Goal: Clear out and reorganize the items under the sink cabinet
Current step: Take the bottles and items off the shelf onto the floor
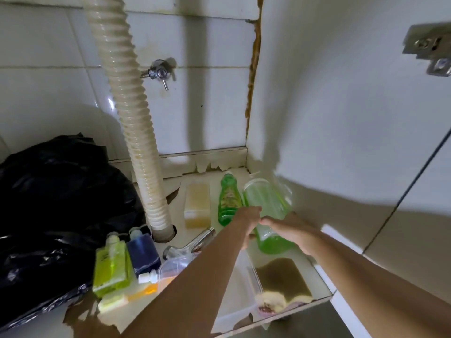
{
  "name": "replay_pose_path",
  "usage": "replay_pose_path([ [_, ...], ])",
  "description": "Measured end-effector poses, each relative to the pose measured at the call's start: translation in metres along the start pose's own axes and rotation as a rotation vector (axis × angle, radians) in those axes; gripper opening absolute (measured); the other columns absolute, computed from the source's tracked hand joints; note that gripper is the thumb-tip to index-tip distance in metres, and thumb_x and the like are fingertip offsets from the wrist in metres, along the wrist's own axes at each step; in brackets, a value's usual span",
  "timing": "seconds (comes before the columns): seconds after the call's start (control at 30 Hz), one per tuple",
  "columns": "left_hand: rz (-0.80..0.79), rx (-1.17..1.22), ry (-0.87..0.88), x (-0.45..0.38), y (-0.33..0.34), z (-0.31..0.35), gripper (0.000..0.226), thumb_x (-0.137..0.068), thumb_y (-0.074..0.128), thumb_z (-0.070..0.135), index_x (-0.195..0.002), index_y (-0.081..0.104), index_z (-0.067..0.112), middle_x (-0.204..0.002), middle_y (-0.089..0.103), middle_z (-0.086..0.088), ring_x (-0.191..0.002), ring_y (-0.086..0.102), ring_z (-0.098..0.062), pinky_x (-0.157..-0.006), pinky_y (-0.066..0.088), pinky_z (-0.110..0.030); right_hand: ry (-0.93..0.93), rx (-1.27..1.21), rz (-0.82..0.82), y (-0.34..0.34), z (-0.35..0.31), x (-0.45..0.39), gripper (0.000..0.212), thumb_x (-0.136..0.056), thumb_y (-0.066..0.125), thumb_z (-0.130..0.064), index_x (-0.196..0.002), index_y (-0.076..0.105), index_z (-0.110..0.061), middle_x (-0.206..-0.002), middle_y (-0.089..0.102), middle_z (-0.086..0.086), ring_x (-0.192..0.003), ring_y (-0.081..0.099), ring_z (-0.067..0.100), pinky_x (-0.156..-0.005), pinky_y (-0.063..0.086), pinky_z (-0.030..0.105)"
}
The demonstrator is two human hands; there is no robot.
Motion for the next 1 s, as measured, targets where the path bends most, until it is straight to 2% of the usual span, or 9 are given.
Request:
replay_pose_path([
  [0.1, 0.035, -0.007, 0.022, 0.003, -0.004, -0.006, 0.039, -0.098, 0.044, 0.032, -0.126, 0.05, 0.005, -0.121, 0.058, -0.015, -0.109, 0.058, -0.028, -0.096, 0.049, -0.037, -0.02, -0.058, 0.108, 0.005, 0.004, 0.003, 0.078, -0.075, 0.065, -0.053, -0.129, 0.042, -0.001, -0.089, 0.055, 0.004, -0.076, 0.051, 0.016, -0.073, 0.045, 0.031],
  [0.23, -0.01, 0.027, 0.03, 0.016, -0.009, 0.0, 0.044, -0.095, 0.047, 0.037, -0.134, 0.049, 0.018, -0.129, 0.057, -0.011, -0.115, 0.056, -0.025, -0.102, 0.047, -0.041, -0.037, -0.244, 0.122, 0.006, 0.002, 0.016, 0.081, -0.077, 0.067, -0.049, -0.134, 0.034, -0.002, -0.108, 0.047, 0.01, -0.091, 0.048, 0.024, -0.072, 0.043, 0.031],
  [0.43, 0.01, 0.038, 0.174, 0.052, -0.02, 0.018, 0.058, -0.084, 0.052, 0.044, -0.135, 0.048, 0.018, -0.133, 0.055, -0.01, -0.12, 0.054, -0.028, -0.106, 0.043, -0.046, -0.163, -0.284, 0.187, -0.009, -0.013, 0.058, 0.077, -0.083, 0.061, -0.052, -0.134, 0.029, -0.005, -0.133, 0.048, 0.014, -0.099, 0.047, 0.025, -0.078, 0.036, 0.03],
  [0.53, 0.025, 0.033, 0.251, 0.084, -0.027, 0.028, 0.052, -0.077, 0.06, 0.043, -0.121, 0.059, 0.014, -0.121, 0.061, -0.011, -0.106, 0.061, -0.031, -0.098, 0.05, -0.047, -0.239, -0.325, 0.204, -0.021, -0.009, 0.087, 0.071, -0.082, 0.063, -0.052, -0.129, 0.034, -0.008, -0.123, 0.052, 0.007, -0.098, 0.049, 0.022, -0.076, 0.034, 0.032],
  [0.67, -0.016, -0.012, 0.278, 0.137, -0.031, 0.03, 0.044, -0.082, 0.069, 0.039, -0.113, 0.061, 0.009, -0.105, 0.067, -0.01, -0.095, 0.064, -0.025, -0.085, 0.055, -0.037, -0.31, -0.386, 0.197, -0.026, 0.008, 0.138, 0.067, -0.07, 0.071, -0.057, -0.116, 0.048, -0.014, -0.101, 0.063, 0.002, -0.09, 0.063, 0.019, -0.074, 0.05, 0.033],
  [0.73, -0.004, -0.061, 0.258, 0.166, -0.029, 0.022, 0.069, -0.075, 0.072, 0.049, -0.129, 0.051, 0.011, -0.115, 0.065, -0.009, -0.097, 0.064, -0.022, -0.071, 0.055, -0.031, -0.345, -0.382, 0.188, -0.023, 0.02, 0.171, 0.054, -0.072, 0.074, -0.05, -0.109, 0.05, -0.018, -0.097, 0.063, -0.001, -0.087, 0.063, 0.014, -0.069, 0.05, 0.027],
  [0.83, 0.049, -0.154, 0.203, 0.205, -0.025, -0.004, 0.097, -0.071, 0.069, 0.061, -0.144, 0.031, 0.009, -0.139, 0.048, -0.01, -0.12, 0.052, -0.027, -0.089, 0.051, -0.035, -0.416, -0.254, 0.13, -0.009, 0.044, 0.22, 0.062, -0.067, 0.074, -0.053, -0.115, 0.047, -0.024, -0.103, 0.063, -0.007, -0.095, 0.062, 0.011, -0.074, 0.052, 0.025],
  [0.9, 0.066, -0.118, 0.154, 0.23, -0.023, -0.028, 0.097, -0.067, 0.071, 0.064, -0.139, 0.035, 0.01, -0.136, 0.05, -0.008, -0.12, 0.052, -0.027, -0.088, 0.048, -0.034, -0.448, -0.195, 0.044, 0.002, 0.06, 0.252, 0.064, -0.071, 0.077, -0.039, -0.119, 0.036, -0.027, -0.103, 0.059, -0.014, -0.092, 0.058, -0.001, -0.067, 0.048, 0.01],
  [1.0, 0.061, -0.094, 0.162, 0.259, -0.023, -0.066, 0.098, -0.043, 0.079, 0.069, -0.122, 0.047, 0.02, -0.12, 0.061, -0.002, -0.107, 0.059, -0.022, -0.089, 0.05, -0.038, -0.458, -0.088, -0.127, 0.012, 0.086, 0.28, 0.07, -0.072, 0.08, -0.022, -0.124, 0.032, -0.029, -0.103, 0.056, -0.02, -0.096, 0.055, -0.005, -0.069, 0.043, 0.006],
])
Point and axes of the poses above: each hand's wrist, its own x-axis away from the middle knuckle, its own y-axis out of the palm, z = x × y, the point moved 3 cm from there along -x, towards the middle knuckle
